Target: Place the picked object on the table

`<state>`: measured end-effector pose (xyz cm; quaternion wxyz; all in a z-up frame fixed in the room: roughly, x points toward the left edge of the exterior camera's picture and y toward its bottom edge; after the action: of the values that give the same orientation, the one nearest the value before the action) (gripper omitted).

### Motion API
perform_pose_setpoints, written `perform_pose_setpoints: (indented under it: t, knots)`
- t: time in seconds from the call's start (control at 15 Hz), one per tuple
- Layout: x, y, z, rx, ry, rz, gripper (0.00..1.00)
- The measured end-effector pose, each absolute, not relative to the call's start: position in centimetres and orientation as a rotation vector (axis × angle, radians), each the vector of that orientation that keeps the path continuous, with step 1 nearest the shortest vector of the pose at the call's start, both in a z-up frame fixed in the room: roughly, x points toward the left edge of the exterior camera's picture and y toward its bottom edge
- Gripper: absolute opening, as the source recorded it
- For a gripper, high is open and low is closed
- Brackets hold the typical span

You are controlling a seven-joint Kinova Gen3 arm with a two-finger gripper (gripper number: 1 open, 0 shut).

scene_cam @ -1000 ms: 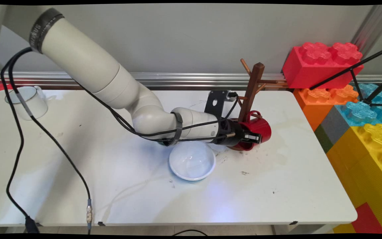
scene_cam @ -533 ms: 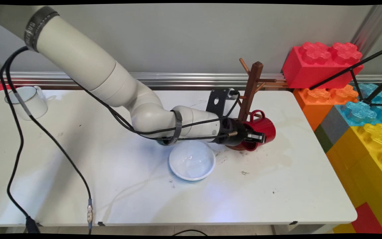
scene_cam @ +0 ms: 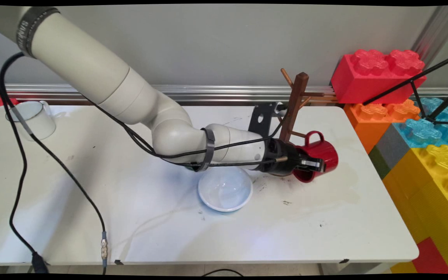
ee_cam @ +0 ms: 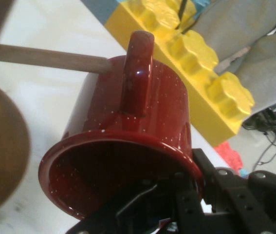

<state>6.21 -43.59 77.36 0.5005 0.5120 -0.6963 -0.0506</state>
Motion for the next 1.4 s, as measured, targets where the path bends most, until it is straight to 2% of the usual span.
perform_pose_setpoints:
  t: [0.67, 1.4]
  knots:
    - [5.6, -40.7, 80.7, 1.162, -1.713, -0.201, 0.0]
    - [8.6, -40.0, 87.1, 1.129, -1.834, -0.187, 0.0]
